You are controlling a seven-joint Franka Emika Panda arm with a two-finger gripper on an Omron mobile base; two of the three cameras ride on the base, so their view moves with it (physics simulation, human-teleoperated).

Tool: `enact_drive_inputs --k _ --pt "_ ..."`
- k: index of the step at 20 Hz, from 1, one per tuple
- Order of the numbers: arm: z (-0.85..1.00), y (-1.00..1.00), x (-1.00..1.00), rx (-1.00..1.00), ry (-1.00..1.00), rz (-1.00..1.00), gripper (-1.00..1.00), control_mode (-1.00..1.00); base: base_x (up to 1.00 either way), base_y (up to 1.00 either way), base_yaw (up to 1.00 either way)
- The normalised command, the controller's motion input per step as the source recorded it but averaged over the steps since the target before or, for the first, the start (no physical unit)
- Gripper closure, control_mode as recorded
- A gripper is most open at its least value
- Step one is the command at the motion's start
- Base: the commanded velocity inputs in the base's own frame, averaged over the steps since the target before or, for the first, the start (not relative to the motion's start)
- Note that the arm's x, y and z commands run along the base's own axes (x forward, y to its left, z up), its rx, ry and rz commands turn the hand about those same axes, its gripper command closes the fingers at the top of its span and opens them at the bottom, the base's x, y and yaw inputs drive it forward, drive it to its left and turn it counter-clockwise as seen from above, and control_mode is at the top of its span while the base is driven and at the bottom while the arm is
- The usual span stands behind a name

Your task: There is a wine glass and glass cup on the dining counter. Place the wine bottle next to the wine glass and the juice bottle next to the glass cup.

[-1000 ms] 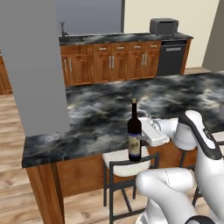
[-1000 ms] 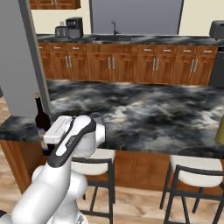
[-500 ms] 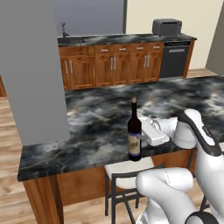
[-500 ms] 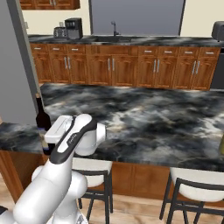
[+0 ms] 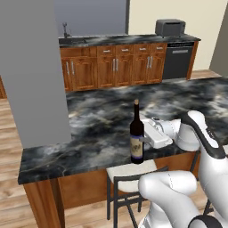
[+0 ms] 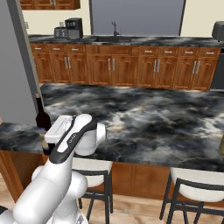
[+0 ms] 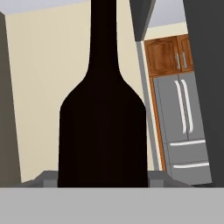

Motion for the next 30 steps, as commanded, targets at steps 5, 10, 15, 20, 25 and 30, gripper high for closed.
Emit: enact_drive_inputs --k 5,10,15,20,25,30 --pt "0.0 0.0 0.0 0.0 0.0 0.0 1.0 1.0 0.0 0.0 0.0" --pt "0.0 0.0 0.0 0.0 0.0 0.0 1.0 1.0 0.0 0.0 0.0" --pt "0.0 0.0 0.0 0.0 0.0 0.0 1.0 1.0 0.0 0.0 0.0" --pt "0.0 0.0 0.0 0.0 0.0 0.0 1.0 1.0 0.0 0.0 0.0" --pt "0.0 0.0 0.0 0.0 0.0 0.0 1.0 1.0 0.0 0.0 0.0" --pt "0.0 0.03 0.0 0.0 0.0 0.0 1.0 -1.0 0.0 0.0 0.0"
